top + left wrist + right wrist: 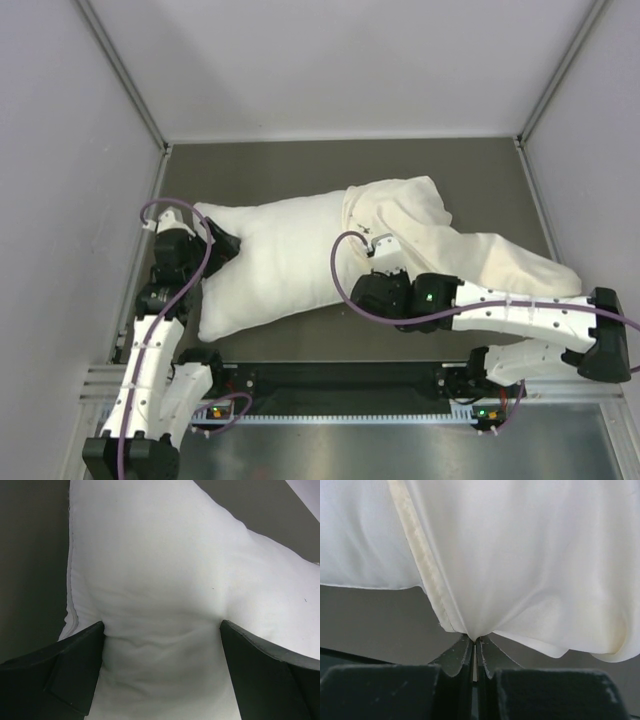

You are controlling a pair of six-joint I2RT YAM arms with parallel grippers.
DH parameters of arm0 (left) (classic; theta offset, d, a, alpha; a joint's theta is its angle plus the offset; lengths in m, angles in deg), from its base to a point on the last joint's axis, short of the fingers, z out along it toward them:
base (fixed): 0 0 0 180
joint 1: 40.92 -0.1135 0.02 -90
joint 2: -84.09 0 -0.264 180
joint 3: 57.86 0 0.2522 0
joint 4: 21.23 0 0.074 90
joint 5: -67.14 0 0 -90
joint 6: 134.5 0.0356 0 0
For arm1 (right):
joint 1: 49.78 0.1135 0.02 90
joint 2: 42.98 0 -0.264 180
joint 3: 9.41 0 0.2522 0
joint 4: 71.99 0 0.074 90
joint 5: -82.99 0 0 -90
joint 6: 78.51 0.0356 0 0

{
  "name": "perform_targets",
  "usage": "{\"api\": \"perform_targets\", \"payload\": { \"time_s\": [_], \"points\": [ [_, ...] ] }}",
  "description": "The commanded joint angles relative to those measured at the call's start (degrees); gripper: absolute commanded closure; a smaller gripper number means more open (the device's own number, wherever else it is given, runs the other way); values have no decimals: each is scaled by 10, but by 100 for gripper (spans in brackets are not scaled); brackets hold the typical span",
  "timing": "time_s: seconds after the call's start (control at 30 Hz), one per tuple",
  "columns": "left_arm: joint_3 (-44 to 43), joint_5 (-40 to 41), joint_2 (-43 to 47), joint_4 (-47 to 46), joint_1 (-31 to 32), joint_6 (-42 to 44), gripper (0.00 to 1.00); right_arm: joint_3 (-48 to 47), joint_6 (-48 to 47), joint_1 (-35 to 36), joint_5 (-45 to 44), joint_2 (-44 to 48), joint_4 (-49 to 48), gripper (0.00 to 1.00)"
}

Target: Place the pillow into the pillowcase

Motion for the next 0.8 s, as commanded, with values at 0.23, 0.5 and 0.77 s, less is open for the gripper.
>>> {"api": "perform_targets", "payload": {
  "time_s": [0.23, 0.5, 0.77],
  "points": [
    [51, -88, 12, -33, 4, -28, 1, -25, -158, -69, 260, 62, -220, 100],
    [-32, -24, -15, 30, 4, 15, 1, -223, -237, -204, 390, 3, -193, 100],
    [-191, -85, -142, 35, 3, 17, 1, -420, -252, -314, 510, -101, -149, 100]
  ]
}}
